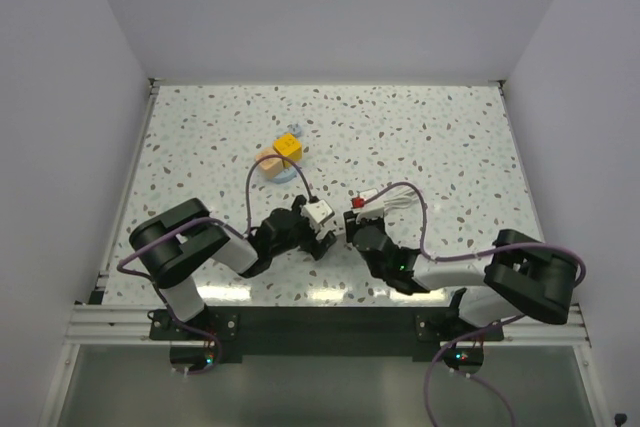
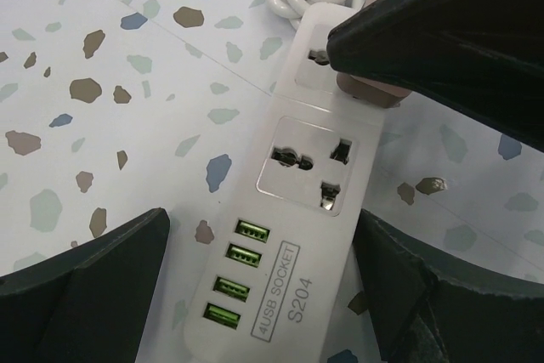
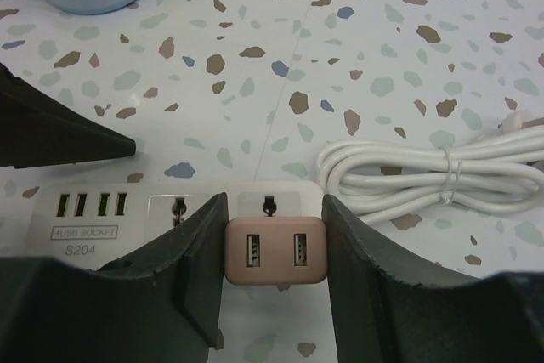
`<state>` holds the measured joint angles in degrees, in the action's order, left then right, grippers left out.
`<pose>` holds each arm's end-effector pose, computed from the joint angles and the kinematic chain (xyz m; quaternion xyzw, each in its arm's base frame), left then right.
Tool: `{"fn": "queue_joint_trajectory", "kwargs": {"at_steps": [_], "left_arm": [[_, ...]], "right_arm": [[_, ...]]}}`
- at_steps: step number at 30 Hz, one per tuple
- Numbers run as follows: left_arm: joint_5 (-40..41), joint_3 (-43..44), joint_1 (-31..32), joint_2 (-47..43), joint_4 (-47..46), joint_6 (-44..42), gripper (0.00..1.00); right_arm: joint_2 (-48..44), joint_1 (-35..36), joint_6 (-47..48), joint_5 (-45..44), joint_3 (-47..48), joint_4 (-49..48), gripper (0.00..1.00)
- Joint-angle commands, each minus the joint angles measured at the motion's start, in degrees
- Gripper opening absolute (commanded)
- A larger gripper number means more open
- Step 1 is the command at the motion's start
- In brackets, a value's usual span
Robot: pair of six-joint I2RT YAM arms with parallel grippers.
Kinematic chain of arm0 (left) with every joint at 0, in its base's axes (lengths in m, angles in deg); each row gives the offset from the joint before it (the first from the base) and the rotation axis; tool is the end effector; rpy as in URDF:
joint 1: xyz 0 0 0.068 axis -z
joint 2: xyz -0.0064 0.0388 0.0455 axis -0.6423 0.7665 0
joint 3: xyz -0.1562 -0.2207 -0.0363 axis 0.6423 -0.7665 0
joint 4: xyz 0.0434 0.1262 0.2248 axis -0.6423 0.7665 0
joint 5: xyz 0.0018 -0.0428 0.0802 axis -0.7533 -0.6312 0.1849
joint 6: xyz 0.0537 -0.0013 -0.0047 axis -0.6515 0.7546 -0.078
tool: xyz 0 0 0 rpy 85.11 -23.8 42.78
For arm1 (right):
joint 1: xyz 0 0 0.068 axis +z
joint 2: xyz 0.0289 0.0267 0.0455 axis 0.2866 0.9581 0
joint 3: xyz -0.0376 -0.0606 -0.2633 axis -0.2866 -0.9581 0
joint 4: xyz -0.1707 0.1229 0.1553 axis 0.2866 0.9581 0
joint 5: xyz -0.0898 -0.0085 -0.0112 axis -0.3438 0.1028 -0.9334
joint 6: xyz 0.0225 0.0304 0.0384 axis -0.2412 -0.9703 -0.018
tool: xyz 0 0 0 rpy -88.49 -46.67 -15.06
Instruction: Insert the plug
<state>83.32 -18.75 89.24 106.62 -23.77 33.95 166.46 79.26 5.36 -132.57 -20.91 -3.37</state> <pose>0.1807 -0.2120 0.1096 0.3595 0.7483 -0.2436 0.5014 0.1346 0.2044 0.1525 -0.1105 0.7976 0.0665 0.5892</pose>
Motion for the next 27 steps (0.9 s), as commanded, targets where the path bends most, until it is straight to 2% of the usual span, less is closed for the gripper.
{"fn": "queue_joint_trajectory", "kwargs": {"at_steps": [1, 13, 19, 27], "left_arm": [[0.11, 0.31, -0.67, -0.81, -2.07, 0.18, 0.94], [-1.21, -0.66, -1.29, -1.07, -1.90, 0.10, 0.92], [-2.96, -0.84, -1.90, -0.28, -1.64, -0.26, 0.82], [-3.32, -0.66, -2.69, 0.07, -1.38, -0.34, 0.80]], "right_arm": [[6.14, 0.67, -5.54, 6.07, -1.44, 9.30, 0.00], [15.64, 0.76, -5.99, 7.31, 3.30, 10.09, 0.00], [21.08, 0.76, -6.78, 7.75, 6.29, 11.06, 0.00], [20.39, 0.76, -9.15, 8.01, 4.54, 11.67, 0.00]]}}
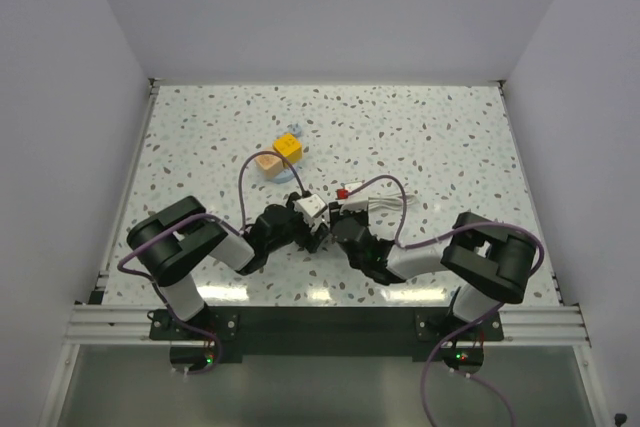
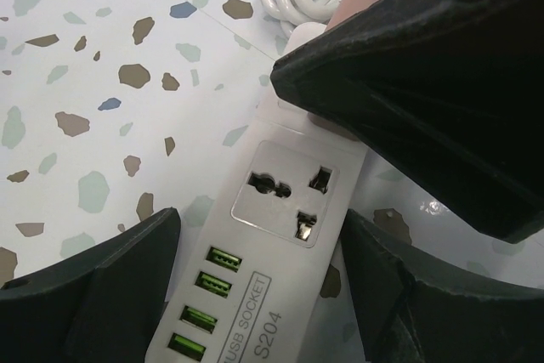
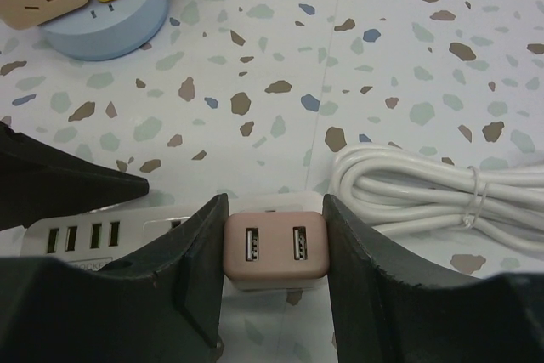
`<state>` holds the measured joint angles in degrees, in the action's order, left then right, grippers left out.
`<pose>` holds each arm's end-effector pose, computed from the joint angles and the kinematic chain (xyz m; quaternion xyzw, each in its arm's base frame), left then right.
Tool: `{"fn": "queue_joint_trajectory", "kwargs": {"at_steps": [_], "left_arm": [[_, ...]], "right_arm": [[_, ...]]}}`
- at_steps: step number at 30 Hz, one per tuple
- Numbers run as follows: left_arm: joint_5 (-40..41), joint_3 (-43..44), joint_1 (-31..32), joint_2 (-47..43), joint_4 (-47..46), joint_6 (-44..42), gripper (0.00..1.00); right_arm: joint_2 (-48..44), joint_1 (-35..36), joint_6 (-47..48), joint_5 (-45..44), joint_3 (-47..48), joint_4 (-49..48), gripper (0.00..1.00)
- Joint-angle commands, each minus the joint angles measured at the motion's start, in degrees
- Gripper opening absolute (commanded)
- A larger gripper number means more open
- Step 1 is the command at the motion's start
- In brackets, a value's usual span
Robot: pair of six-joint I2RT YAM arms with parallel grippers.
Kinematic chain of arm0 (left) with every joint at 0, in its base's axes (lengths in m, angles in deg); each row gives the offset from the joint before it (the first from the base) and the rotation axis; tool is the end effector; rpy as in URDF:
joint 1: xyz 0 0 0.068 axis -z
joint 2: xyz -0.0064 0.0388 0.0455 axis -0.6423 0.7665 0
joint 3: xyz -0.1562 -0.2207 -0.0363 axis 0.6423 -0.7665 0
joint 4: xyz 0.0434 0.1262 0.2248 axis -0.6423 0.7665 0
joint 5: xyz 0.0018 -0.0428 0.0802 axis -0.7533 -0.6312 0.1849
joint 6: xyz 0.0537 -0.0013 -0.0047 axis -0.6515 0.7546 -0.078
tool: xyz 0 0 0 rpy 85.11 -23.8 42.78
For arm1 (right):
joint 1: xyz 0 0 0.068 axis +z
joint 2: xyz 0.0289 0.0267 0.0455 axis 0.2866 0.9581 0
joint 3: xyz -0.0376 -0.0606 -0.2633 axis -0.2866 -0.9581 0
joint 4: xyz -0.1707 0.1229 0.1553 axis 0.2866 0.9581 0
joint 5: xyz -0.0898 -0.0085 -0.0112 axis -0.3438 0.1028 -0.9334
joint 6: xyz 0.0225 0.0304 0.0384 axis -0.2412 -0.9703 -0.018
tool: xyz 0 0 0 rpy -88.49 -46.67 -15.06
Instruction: Insert the plug
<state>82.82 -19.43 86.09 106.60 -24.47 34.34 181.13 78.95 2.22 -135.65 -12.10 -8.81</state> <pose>0.1900 -0.2001 0.1083 0.3383 0.7579 -0.2349 0.5059 0.1584 0.2443 0.1378 -0.0727 0.7981 0.0591 0.5951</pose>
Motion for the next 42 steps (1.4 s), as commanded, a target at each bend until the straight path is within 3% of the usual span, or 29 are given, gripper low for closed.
{"fn": "queue_joint_trajectory", "kwargs": {"at_steps": [1, 5, 6, 8, 9, 12, 15, 19, 25, 31, 35, 42], "left_arm": [[-2.73, 0.10, 0.45, 0.01, -0.59, -0.65, 0.80], [-1.41, 0.98, 0.28, -1.13, 0.64, -0.21, 0.85], [-1.06, 0.98, 0.28, -1.48, 1.08, -0.21, 0.87], [-0.53, 1.16, 0.28, -3.06, 1.87, -0.21, 0.91], [-0.36, 1.25, 0.28, -3.59, 2.14, -0.21, 0.92], [0.61, 1.51, 0.28, -6.32, 3.27, -0.21, 0.96], [1.84, 2.13, 0.10, -8.95, 5.03, -0.21, 0.98], [4.72, 2.39, -0.16, -13.51, 7.06, -0.21, 1.00], [10.53, 1.42, -2.09, -21.52, 11.18, 1.53, 1.00], [23.26, 2.83, -9.11, -30.57, 19.53, 11.11, 1.00], [27.67, 1.96, -18.16, -38.21, 24.89, 18.76, 1.00], [42.08, 4.32, -19.41, -46.74, 35.79, 20.00, 1.00]], "right_arm": [[4.94, 1.07, -6.01, 11.18, -4.01, 17.55, 0.00], [1.52, 1.07, -5.39, 10.83, -1.81, 21.58, 0.01], [0.55, 0.98, -4.35, 10.13, -0.59, 22.21, 0.17], [-2.34, 0.98, -2.85, 9.51, 0.47, 23.26, 0.34], [-3.32, 0.89, -1.19, 8.55, 1.52, 23.53, 0.55], [-7.35, 0.19, 2.24, 7.67, 3.37, 23.80, 0.80], [-10.96, -1.13, 5.40, 6.79, 4.87, 23.62, 0.91], [-16.23, -1.92, 8.58, 6.61, 5.75, 22.83, 0.98], [-24.15, -4.38, 11.22, 7.22, 4.79, 24.05, 0.98], [-29.60, -16.23, 9.47, 13.46, 4.52, 28.89, 0.98], [-31.80, -24.76, 6.66, 13.91, 4.43, 31.17, 0.98], [-34.09, -34.17, 0.85, 13.20, 2.94, 33.03, 0.98]]}}
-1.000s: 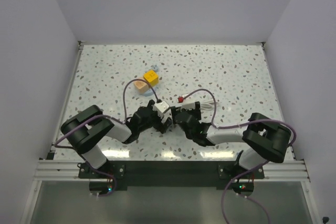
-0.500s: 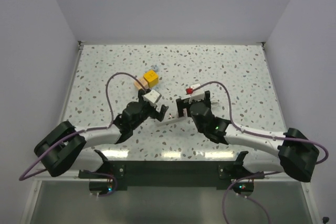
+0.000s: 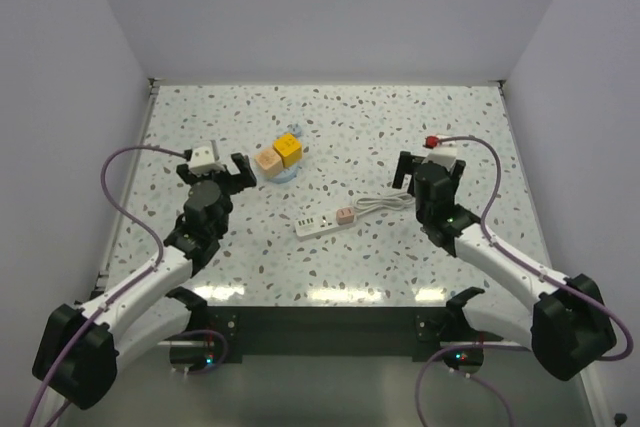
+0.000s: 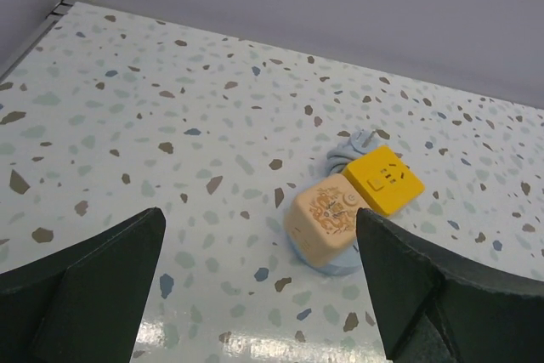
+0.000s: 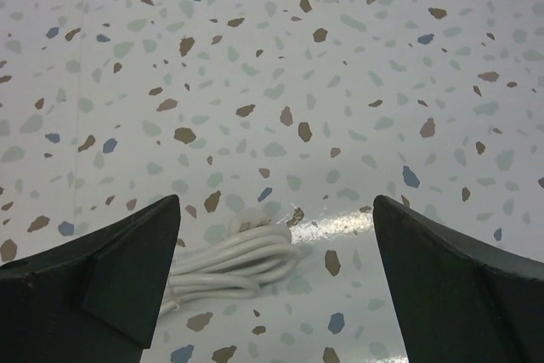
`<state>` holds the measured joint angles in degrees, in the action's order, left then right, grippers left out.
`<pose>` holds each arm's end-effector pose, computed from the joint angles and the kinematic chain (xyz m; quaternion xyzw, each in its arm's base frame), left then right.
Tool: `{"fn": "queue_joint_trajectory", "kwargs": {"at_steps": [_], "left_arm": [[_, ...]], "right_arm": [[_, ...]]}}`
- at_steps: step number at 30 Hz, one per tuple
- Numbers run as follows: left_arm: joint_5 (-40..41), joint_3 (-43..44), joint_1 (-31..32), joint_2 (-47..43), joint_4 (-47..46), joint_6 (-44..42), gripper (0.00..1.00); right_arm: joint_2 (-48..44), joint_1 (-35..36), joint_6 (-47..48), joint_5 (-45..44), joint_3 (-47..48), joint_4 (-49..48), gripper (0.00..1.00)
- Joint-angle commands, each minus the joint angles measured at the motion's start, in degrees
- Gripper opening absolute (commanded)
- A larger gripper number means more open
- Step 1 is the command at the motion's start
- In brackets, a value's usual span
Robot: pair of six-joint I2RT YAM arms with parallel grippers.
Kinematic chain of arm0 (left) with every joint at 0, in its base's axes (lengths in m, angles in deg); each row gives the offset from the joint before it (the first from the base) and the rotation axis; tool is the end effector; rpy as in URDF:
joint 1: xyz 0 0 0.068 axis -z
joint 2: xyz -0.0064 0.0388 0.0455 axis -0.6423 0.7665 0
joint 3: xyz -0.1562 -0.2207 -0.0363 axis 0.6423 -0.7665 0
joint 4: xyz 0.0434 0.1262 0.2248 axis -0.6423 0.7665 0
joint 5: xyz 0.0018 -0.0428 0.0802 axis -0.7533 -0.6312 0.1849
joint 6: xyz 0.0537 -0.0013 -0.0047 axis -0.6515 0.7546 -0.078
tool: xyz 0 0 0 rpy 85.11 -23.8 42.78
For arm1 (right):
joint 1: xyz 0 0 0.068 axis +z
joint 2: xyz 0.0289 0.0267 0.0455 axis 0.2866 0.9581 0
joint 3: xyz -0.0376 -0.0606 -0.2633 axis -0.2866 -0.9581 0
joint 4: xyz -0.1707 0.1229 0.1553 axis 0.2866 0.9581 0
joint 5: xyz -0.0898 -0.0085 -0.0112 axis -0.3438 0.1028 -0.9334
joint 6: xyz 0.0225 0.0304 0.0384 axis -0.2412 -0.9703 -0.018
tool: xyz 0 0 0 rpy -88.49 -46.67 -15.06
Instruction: Insert the plug
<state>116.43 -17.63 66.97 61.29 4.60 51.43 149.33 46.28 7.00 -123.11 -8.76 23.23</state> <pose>0.1948 -0.0788 0.2488 -0.1188 0.7191 -0.0637 0.6817 0.2183 0.1000 0.2405 0.0723 0.8054 -0.0348 0.5873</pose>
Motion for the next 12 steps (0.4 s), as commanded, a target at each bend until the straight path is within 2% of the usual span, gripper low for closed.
{"fn": "queue_joint_trajectory", "kwargs": {"at_steps": [1, 12], "left_arm": [[8.48, 2.79, -0.20, -1.79, 7.34, 2.91, 1.00], [9.62, 3.85, -0.20, -0.57, 8.84, 2.47, 1.00]], "right_arm": [[-2.55, -2.02, -4.11, 0.66, -0.67, 0.63, 0.98], [-3.96, -2.38, -4.29, 0.22, -1.37, 0.98, 0.98]]}}
